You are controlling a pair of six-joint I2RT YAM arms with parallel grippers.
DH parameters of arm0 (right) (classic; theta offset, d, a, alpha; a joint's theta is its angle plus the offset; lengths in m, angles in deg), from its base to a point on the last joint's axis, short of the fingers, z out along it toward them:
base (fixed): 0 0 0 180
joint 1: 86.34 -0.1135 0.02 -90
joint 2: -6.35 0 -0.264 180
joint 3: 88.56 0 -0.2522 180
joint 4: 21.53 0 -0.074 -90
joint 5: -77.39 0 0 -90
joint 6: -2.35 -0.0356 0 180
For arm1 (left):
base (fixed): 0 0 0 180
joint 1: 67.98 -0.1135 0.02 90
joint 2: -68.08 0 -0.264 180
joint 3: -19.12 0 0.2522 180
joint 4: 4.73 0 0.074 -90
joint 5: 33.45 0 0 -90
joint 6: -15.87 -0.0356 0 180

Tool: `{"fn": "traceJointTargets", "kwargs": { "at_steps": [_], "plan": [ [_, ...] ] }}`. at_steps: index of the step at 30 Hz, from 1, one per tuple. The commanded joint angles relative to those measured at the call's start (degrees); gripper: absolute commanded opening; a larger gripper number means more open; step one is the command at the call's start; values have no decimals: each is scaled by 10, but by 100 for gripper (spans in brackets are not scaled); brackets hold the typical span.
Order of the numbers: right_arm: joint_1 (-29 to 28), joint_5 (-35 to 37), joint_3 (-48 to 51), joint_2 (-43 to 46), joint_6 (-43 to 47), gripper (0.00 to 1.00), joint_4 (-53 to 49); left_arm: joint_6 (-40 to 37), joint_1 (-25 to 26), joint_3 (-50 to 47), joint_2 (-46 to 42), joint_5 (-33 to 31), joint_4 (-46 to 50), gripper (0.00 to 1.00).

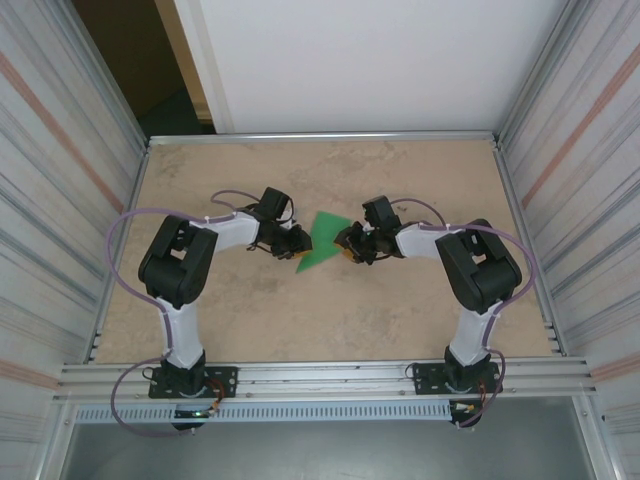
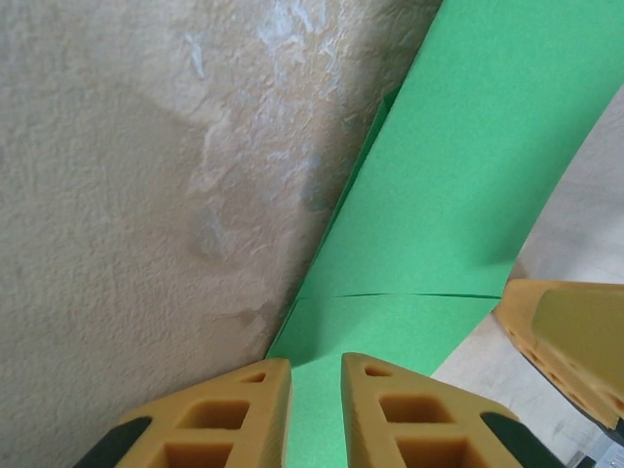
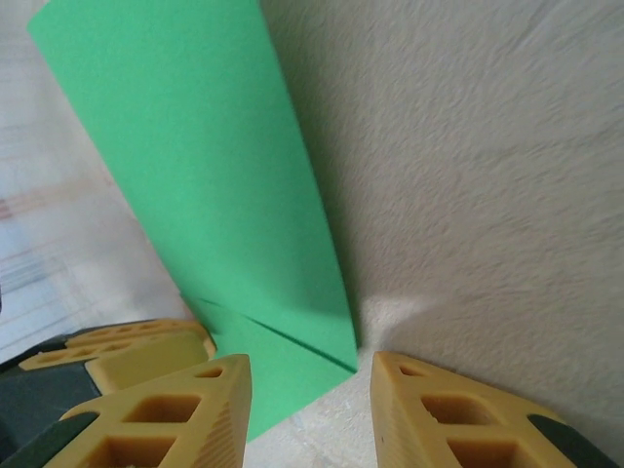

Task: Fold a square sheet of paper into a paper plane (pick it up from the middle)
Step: Fold the wing for the fifth time at the center of the table.

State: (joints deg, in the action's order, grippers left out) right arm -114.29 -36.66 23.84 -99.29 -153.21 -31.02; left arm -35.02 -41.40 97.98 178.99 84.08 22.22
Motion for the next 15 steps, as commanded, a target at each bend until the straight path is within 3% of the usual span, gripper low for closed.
{"fn": "traceJointTargets", "kwargs": {
  "at_steps": [1, 15],
  "plan": [
    [3, 1, -15, -10, -5, 36, -9, 7, -5, -18, 17, -3, 34, 23],
    [-3, -47, -2, -18, -1, 30, 73, 11, -7, -19, 16, -1, 31, 24]
  ]
}}
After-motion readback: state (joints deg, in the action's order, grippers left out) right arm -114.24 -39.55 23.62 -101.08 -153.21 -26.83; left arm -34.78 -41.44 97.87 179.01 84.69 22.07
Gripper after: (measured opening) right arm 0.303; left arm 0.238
